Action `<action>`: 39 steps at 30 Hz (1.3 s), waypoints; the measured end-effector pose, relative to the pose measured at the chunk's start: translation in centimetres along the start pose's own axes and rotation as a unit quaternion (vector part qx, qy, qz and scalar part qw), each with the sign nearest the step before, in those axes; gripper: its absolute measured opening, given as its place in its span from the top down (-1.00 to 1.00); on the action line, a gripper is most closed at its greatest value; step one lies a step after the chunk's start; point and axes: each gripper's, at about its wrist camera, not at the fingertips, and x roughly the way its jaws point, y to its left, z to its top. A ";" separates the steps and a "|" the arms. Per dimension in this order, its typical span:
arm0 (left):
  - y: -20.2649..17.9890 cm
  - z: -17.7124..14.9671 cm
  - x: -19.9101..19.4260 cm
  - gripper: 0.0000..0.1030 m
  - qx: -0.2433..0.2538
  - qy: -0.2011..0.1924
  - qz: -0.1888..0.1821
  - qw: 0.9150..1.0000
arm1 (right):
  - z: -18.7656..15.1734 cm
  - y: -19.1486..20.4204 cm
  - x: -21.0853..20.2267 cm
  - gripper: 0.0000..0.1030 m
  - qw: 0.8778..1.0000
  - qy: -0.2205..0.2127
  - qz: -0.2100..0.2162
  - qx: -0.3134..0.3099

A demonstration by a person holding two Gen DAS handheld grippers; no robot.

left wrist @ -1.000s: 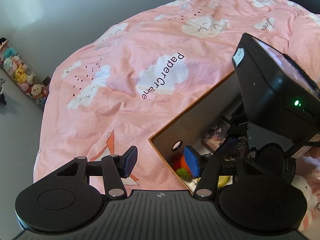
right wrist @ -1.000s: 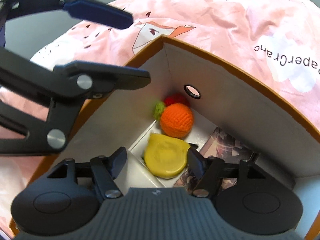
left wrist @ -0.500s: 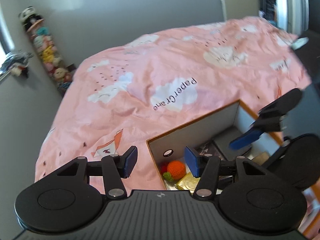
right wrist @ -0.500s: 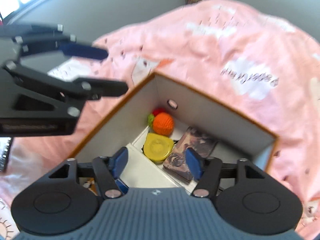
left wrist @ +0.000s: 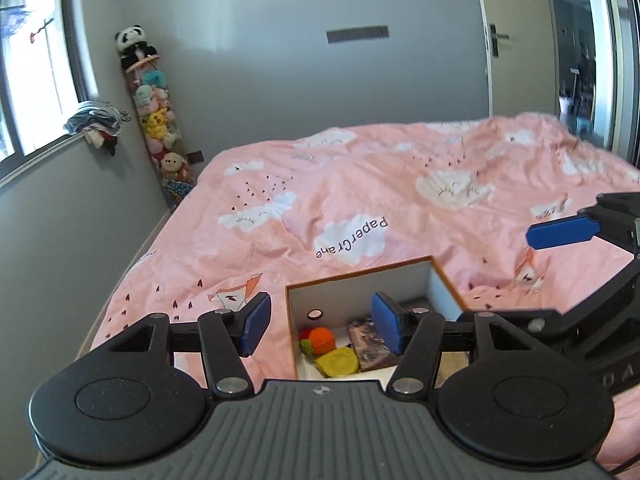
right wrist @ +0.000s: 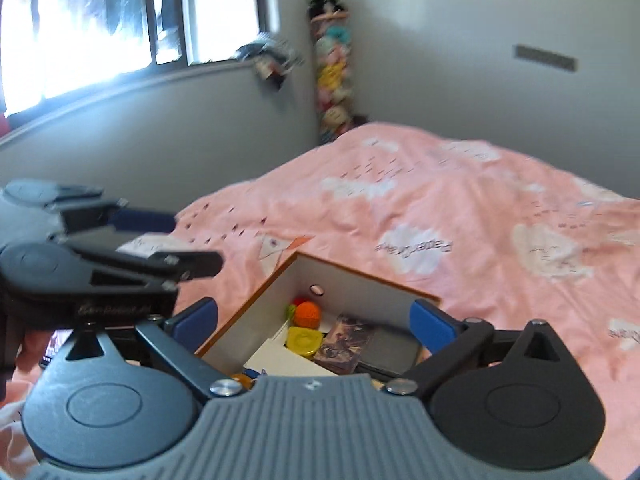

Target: Organize objects

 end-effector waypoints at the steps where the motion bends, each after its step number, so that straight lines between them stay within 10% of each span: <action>1: -0.3 -0.5 -0.7 -0.35 -0.005 -0.010 0.003 1.000 | -0.6 0.2 -0.7 -0.98 1.000 -0.004 -0.010 0.007; 13: -2.9 -5.5 -5.7 -0.52 -0.057 -0.075 0.032 0.995 | -5.3 0.4 -6.7 -0.98 0.995 -0.051 -0.071 0.051; 25: -2.5 -7.3 -4.1 -0.52 -0.091 -0.047 -0.004 0.995 | -6.8 1.1 -7.5 -0.98 0.993 -0.087 -0.071 0.038; 39: -2.0 -10.2 0.2 -0.46 -0.133 0.049 0.011 0.990 | -9.0 -0.5 0.3 -0.98 0.991 0.068 -0.071 0.092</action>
